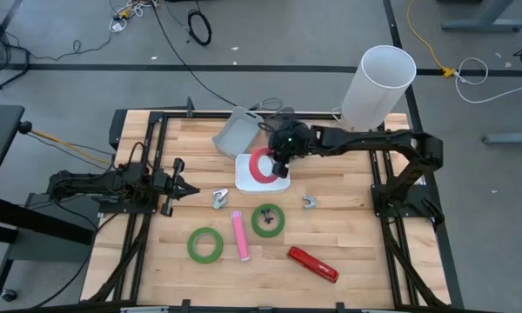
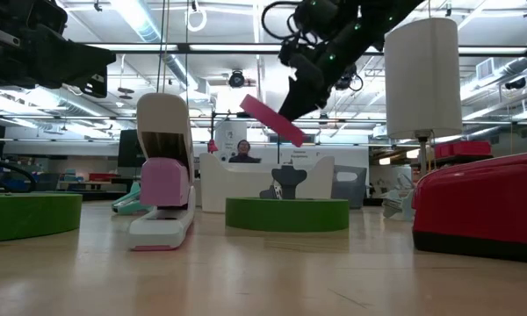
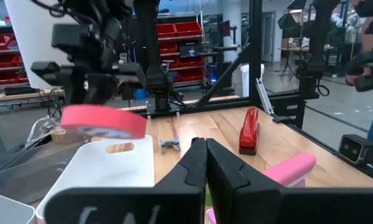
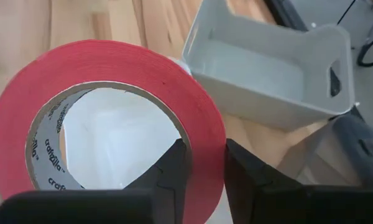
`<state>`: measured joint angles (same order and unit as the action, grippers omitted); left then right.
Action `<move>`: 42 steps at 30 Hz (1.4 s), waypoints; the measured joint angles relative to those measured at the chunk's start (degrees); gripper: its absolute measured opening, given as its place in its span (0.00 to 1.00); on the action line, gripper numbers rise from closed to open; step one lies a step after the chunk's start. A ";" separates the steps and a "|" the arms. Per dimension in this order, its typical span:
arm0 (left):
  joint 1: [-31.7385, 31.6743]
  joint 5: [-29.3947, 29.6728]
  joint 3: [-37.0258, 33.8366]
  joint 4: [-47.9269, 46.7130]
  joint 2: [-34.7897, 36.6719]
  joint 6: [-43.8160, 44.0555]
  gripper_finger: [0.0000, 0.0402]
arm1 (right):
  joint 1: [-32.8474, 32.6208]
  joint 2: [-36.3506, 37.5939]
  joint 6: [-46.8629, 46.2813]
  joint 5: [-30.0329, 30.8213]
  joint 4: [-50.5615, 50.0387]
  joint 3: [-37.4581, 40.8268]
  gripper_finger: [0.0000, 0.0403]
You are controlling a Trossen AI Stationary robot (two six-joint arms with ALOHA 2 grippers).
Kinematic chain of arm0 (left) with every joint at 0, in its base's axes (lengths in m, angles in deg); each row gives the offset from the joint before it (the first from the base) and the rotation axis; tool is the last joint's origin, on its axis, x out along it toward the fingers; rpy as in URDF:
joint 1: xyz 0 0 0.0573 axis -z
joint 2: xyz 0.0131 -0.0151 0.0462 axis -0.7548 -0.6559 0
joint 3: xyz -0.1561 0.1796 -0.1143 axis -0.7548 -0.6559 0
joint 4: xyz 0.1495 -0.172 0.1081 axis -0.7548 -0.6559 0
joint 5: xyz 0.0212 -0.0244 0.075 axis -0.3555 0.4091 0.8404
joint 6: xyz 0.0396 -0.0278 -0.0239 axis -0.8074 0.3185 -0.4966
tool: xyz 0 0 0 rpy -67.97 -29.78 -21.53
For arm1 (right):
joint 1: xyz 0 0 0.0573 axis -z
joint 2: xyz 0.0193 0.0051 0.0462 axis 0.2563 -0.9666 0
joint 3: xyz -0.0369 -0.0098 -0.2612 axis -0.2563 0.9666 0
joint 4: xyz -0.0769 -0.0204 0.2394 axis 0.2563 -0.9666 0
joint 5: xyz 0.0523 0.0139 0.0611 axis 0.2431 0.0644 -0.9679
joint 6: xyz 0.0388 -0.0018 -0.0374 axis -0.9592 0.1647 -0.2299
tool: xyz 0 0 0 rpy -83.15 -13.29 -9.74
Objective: Pick and place Stapler, Stapler remover, tape
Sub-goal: Put the pink tape into the white bin
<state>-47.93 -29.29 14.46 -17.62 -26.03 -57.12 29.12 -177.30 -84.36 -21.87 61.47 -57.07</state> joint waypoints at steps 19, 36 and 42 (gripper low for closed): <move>0.00 0.00 0.00 0.00 0.00 0.00 0.02 | 0.03 -1.55 -1.83 -0.75 -0.37 0.00 0.20; 0.02 0.00 0.00 0.00 0.00 0.00 0.02 | 0.03 -1.54 -0.86 -1.05 -0.36 0.00 0.20; 0.01 0.00 -0.01 -0.01 0.00 -0.01 0.02 | 0.06 -3.23 -0.67 -1.03 -0.38 0.02 0.20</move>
<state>-47.91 -29.29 14.44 -17.63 -26.03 -57.13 29.18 -180.53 -85.03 -22.90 61.09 -57.05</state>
